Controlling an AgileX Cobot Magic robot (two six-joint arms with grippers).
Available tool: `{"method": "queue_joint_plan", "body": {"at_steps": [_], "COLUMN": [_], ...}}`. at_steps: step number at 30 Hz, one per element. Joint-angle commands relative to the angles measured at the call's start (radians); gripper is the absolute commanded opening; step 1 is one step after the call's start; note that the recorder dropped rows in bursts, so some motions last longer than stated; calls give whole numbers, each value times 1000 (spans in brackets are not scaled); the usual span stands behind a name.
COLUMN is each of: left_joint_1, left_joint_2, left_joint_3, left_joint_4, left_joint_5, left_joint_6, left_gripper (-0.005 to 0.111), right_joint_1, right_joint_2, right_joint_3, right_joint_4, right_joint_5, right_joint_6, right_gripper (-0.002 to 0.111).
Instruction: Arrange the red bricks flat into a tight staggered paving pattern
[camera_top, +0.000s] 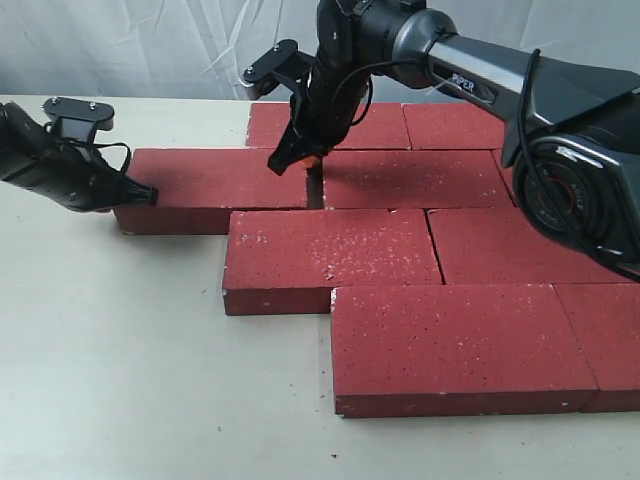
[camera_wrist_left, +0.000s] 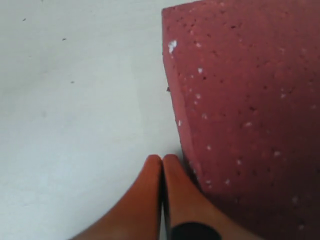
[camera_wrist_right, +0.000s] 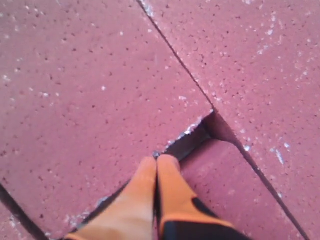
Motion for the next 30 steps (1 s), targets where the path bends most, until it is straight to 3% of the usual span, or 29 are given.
{"method": "queue_joint_plan", "body": {"at_steps": [1,14,30], "left_joint_1": [-41,-82,-7], "left_joint_2": [4,4,-19], "left_joint_3": [-4,-4,-4], "left_joint_4": [-6,6,40], "left_joint_5": [-16,-31,-6], "left_joint_6": [1,1,1], "left_gripper": [0,0,0], "right_joint_1": [-8,-8,-8], "right_joint_2": [-30,-37,-91], "right_joint_3": [-6,-6,-6], "right_joint_4": [-9,-9,12], "right_joint_5": [12,47,159], "right_joint_6": [0,0,12], "right_gripper": [-1,-1,-1]}}
